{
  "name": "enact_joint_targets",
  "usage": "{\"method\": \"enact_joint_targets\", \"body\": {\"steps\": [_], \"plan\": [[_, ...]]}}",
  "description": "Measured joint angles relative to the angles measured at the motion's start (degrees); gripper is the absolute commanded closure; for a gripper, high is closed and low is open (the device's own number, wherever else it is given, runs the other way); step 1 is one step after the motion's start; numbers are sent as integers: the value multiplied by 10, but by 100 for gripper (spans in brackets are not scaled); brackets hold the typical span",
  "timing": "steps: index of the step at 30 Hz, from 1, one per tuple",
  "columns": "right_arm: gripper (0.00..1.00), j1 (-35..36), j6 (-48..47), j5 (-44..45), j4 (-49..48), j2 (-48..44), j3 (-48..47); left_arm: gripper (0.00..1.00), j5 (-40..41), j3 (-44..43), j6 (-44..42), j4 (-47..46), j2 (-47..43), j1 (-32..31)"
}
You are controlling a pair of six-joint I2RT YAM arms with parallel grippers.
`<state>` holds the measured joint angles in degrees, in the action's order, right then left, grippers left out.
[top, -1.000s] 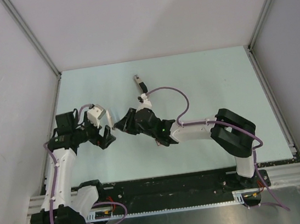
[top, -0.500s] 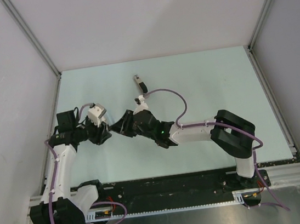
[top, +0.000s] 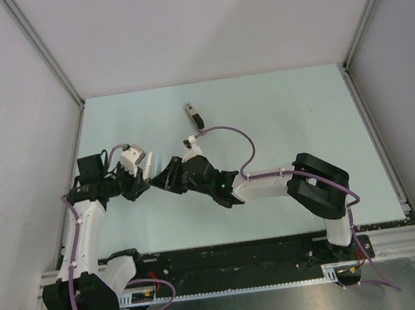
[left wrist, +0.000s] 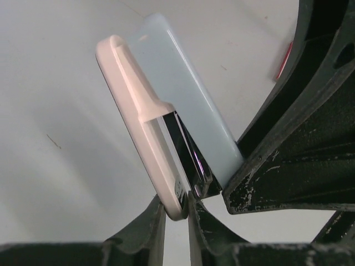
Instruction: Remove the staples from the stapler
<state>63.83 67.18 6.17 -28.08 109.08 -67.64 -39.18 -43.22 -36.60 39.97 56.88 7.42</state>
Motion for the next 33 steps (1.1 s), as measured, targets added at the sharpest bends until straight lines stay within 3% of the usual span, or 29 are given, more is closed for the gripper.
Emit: {"method": "enact_joint_targets", "body": {"steps": [11, 33], "plan": [[100, 6, -33, -1, 6, 0, 3, 92, 10, 18, -10, 0, -17, 1], [100, 6, -160, -47, 47, -15, 22, 89, 121, 26, -126, -58, 45, 10]]}}
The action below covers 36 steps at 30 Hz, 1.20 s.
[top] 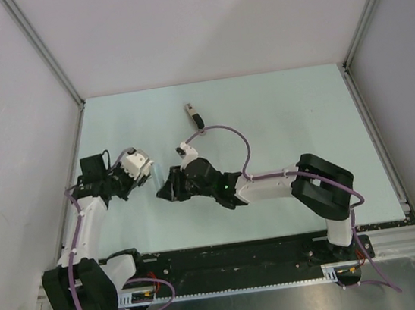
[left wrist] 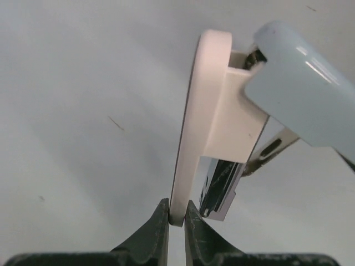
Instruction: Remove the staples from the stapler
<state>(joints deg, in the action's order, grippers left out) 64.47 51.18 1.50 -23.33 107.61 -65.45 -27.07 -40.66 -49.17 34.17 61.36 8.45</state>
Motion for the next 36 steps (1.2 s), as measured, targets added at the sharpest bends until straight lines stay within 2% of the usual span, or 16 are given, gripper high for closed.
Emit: {"method": "enact_joint_targets", "body": {"steps": [11, 25, 28, 32, 36], "plan": [[100, -14, -79, -60, 38, -7, 0, 88, 28, 53, -105, -81, -29, -6], [100, -14, -114, -70, 77, -15, 8, 88, 123, 135, -205, -183, -94, -87], [100, -13, -116, -70, 78, -16, 9, 82, 133, 137, -204, -189, -103, -97], [100, -13, -108, -68, 63, -16, 9, 65, 134, 134, -167, -179, -113, -112], [100, -20, -87, -40, 33, -16, 9, 62, 100, 109, -97, -118, -121, -141]]}}
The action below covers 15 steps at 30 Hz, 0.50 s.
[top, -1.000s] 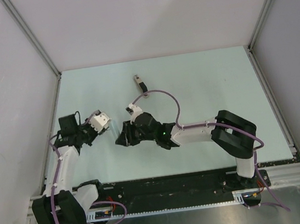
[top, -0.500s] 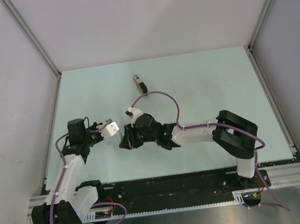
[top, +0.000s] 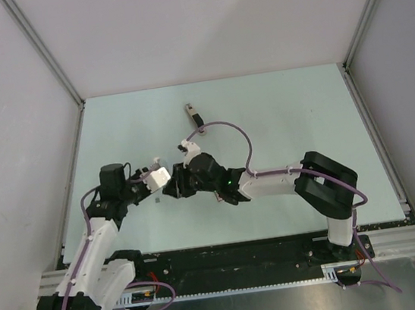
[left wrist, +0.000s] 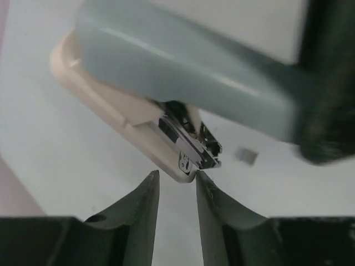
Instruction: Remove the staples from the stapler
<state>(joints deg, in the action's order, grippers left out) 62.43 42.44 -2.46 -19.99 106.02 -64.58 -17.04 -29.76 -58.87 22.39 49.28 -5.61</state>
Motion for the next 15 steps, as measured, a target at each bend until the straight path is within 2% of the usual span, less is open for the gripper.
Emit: {"method": "enact_joint_targets", "body": {"steps": [4, 5, 6, 7, 8, 9, 11, 15], "plan": [[100, -16, 16, 27, -21, -3, 0, 60, -59, -43, 56, 59, -5, -15], [100, -19, 20, 32, -23, -3, 0, 55, -73, -54, 67, 71, -7, -16], [100, -23, 23, 36, -24, -5, 0, 43, -84, -63, 77, 82, -9, -16], [100, -27, 25, 40, -26, -6, 0, 22, -95, -73, 87, 92, -10, -16], [100, -30, 26, 42, -26, -7, 0, 11, -106, -82, 98, 103, -13, -17], [100, -32, 26, 46, -26, -10, 0, 6, -115, -89, 108, 110, -16, -17], [100, -35, 26, 49, -26, -14, 0, 2, -126, -103, 136, 127, -21, -17], [100, -39, 24, 52, -16, -24, 0, 1, -137, -144, 194, 152, -12, -6]]}}
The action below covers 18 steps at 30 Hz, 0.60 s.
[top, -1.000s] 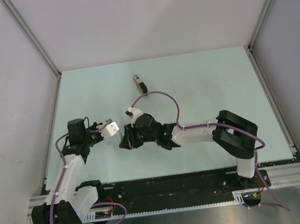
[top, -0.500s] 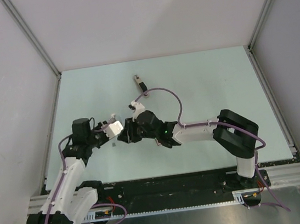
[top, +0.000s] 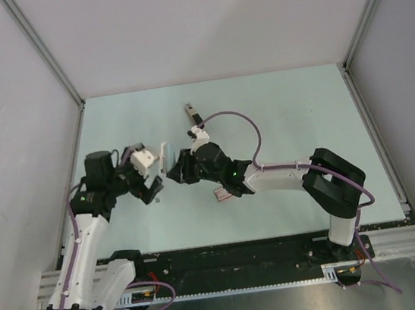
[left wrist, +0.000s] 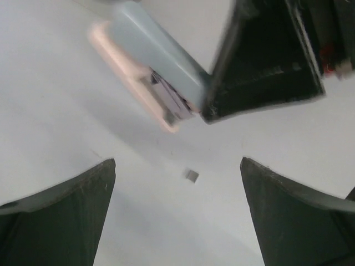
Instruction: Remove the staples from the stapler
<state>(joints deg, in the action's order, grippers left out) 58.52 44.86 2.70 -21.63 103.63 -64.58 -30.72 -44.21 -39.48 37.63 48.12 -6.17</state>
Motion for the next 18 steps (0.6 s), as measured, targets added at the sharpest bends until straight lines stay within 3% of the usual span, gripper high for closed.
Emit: {"method": "enact_joint_targets", "body": {"steps": [8, 18], "plan": [[100, 7, -38, 21, 164, 13, -55, 1, -71, -152, 128, 0, 90, 182], [100, 65, -106, 70, 451, 142, -260, 0, -99, -164, 187, 4, 90, 198]]}}
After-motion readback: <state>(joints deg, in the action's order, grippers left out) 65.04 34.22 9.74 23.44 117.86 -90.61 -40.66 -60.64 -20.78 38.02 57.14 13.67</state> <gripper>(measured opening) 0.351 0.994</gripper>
